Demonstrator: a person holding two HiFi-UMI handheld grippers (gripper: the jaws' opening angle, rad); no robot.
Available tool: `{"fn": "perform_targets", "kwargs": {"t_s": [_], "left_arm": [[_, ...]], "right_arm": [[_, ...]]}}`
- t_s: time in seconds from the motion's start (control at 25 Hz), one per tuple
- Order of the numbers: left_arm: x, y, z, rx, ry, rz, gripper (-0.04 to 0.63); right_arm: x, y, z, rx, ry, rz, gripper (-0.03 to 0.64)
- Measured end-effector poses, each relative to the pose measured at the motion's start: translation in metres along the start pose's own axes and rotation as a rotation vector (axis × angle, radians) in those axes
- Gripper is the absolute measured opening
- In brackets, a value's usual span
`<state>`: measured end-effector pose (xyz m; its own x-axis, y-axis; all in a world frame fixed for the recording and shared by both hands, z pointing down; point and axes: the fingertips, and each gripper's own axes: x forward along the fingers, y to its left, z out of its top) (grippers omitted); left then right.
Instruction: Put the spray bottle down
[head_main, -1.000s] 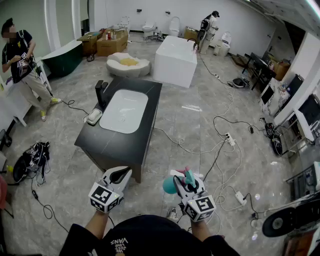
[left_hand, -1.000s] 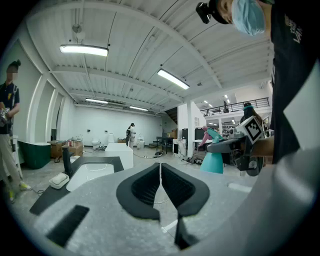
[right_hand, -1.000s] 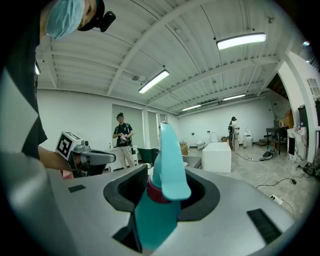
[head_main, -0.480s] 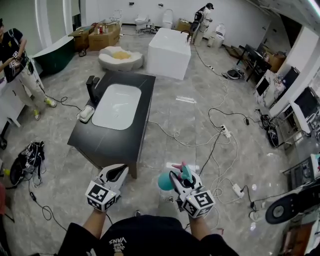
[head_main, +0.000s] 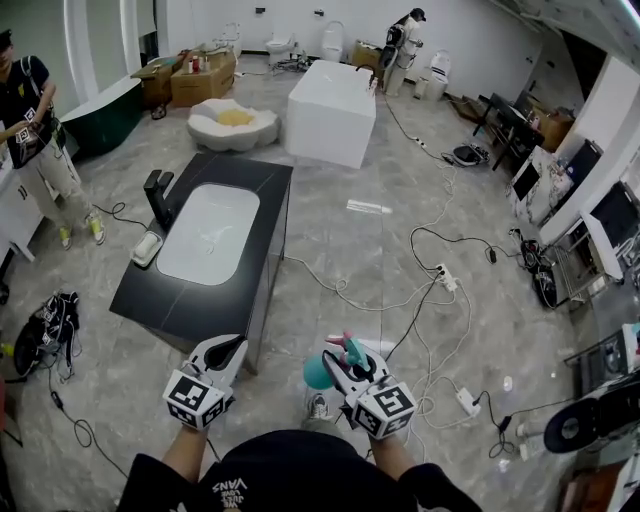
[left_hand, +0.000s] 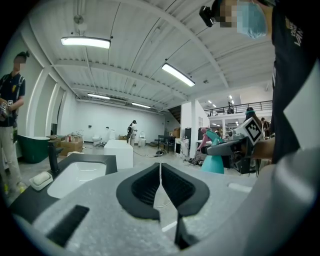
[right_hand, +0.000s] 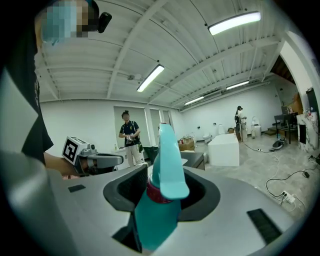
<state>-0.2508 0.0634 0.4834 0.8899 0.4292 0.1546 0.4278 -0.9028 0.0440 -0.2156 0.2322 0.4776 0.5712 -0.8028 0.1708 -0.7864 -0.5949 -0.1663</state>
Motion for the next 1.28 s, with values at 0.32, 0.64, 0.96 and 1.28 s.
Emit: {"fn": "perform_targets", "kwargs": {"t_s": [0.32, 0.64, 0.96, 1.28], "left_arm": [[0.087, -0.017, 0.011, 0.001, 0.008, 0.057, 0.025], [0.143, -0.036, 0.008, -0.007, 0.034, 0.109, 0.025], [0.175, -0.025, 0.010, -0.018, 0.047, 0.142, 0.025], [0.218, 0.021, 0.006, -0.044, 0.061, 0.122, 0.025]], "right_arm": [[0.010, -0.093, 0.012, 0.001, 0.022, 0.070, 0.181], [0.014, -0.163, 0.016, 0.001, 0.038, 0.131, 0.179], [0.032, -0.197, 0.015, 0.029, 0.048, 0.147, 0.178], [0.087, -0.223, 0.023, 0.040, 0.065, 0.141, 0.178]]}}
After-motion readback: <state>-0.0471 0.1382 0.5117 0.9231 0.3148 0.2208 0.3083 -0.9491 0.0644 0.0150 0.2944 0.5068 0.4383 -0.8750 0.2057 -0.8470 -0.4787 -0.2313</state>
